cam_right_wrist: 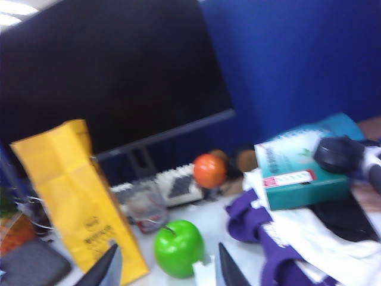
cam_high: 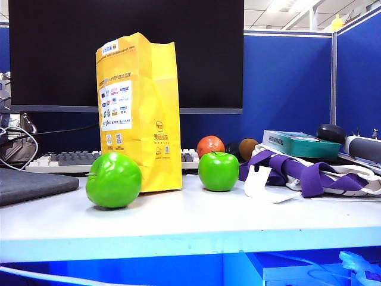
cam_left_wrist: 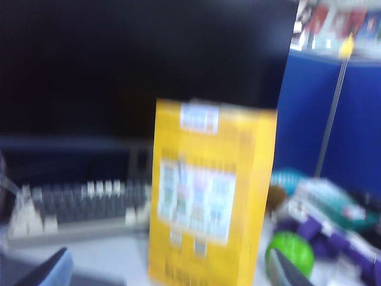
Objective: Pick up the green apple and throw it into the yellow paper bag.
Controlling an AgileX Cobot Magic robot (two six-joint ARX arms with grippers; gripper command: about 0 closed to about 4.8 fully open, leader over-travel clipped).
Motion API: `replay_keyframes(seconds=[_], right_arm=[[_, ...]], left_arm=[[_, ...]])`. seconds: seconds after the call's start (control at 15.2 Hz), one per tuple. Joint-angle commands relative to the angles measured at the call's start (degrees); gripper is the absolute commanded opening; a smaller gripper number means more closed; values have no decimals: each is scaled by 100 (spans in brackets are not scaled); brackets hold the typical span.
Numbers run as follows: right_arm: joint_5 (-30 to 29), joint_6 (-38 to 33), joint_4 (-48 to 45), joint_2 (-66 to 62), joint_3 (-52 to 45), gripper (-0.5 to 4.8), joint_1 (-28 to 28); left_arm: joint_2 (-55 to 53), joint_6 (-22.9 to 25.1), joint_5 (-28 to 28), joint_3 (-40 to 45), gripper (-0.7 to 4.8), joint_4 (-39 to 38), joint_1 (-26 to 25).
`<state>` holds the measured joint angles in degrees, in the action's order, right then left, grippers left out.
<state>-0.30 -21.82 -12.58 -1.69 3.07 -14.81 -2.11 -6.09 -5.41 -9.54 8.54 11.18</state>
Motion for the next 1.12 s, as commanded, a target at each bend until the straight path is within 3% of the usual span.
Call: replay_keyframes(seconds=[0.07,0.2,0.33,0.39,0.46,0.59,0.79,1.12], right_arm=[[20,505,-201,-1005,603,212,-9],[-118,555,-1359,-2745,1102,211,-9],[-765,557,-1401,-4371,1891,212,-4],[-1134,557,-1335,-5051,2319,216,-2],[-1517,557,-1233,-5919,2986,286,0],[-1814,695,-1106,-6970,3917,384,4],[-1917,1318,-140,-7853,5097,463,4],[-2026,2026,992,-8957,6509,479,15]], left_arm=[[-1152,501,4,-1086,435,-286,7],[-2675,739,-199,-1784,435,-531,7],[-3884,654,-1447,-2452,434,-734,11],[-4365,605,-1814,-2868,434,-1075,24],[-4964,608,-2009,-3480,435,-1574,103],[-5425,649,-2033,-4100,436,-1803,170],[-5473,675,-1738,-4376,479,-1836,358],[-5473,555,-1679,-4572,479,-2691,623]])
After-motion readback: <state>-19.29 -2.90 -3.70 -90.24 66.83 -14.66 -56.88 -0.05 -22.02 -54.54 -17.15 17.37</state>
